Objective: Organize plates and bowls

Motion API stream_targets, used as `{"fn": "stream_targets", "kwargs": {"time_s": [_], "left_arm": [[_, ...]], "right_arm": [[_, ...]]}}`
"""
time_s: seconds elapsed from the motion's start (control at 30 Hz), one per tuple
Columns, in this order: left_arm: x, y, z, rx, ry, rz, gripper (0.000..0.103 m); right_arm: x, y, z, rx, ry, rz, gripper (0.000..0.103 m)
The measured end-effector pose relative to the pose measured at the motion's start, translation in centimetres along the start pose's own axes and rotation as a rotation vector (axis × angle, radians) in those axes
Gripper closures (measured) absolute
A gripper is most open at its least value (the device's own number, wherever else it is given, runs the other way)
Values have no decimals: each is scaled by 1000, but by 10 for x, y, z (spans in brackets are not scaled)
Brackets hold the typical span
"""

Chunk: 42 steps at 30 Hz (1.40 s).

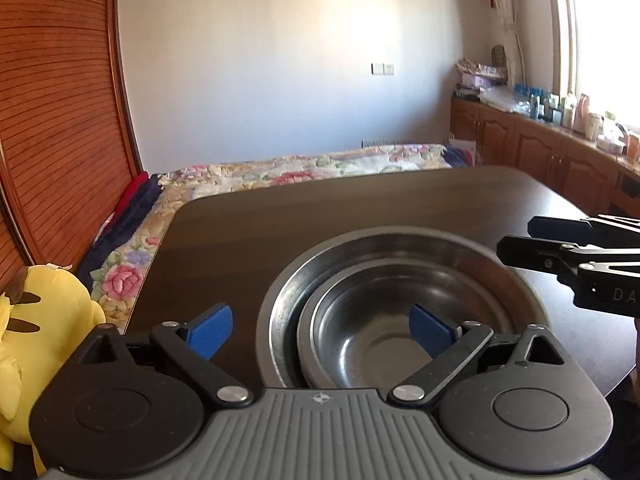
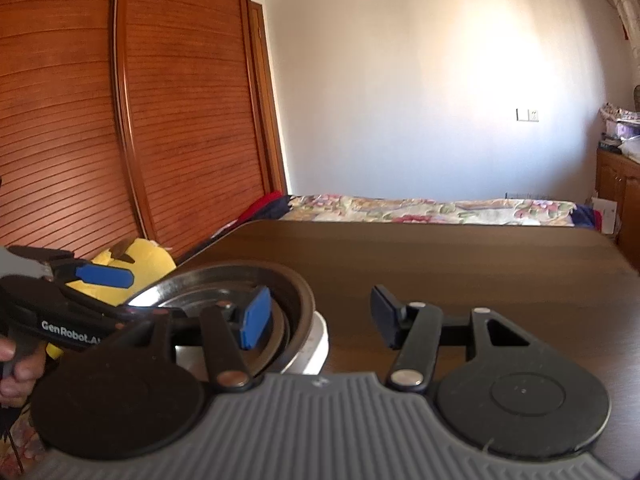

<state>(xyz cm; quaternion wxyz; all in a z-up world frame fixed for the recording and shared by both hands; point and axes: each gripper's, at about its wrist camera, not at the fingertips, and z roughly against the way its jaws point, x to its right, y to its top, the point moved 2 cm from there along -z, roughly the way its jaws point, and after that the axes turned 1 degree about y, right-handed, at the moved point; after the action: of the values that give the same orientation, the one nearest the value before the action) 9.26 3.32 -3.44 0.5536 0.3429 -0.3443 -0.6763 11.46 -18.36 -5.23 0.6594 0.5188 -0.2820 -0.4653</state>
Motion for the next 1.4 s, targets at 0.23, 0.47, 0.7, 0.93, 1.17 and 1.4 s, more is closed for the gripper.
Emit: {"fn": "stream_targets", "kwargs": {"time_s": [0.23, 0.47, 0.7, 0.93, 1.17, 1.4], "left_arm": [[17, 8, 28, 62, 22, 21, 0], [32, 5, 50, 110, 33, 70, 0], [50, -5, 57, 89, 76, 72, 0], [61, -15, 61, 83, 58, 66, 0], [70, -23, 60, 80, 55, 57, 0], [67, -25, 55, 67, 65, 58, 0]], "right_arm": [[5, 7, 26, 23, -49, 11, 32], [11, 7, 49, 45, -97, 3, 2], [13, 1, 64, 42, -156, -6, 0], [20, -9, 74, 32, -213, -40, 0], [22, -16, 76, 34, -259, -39, 0], [22, -20, 74, 30, -280, -36, 0]]}}
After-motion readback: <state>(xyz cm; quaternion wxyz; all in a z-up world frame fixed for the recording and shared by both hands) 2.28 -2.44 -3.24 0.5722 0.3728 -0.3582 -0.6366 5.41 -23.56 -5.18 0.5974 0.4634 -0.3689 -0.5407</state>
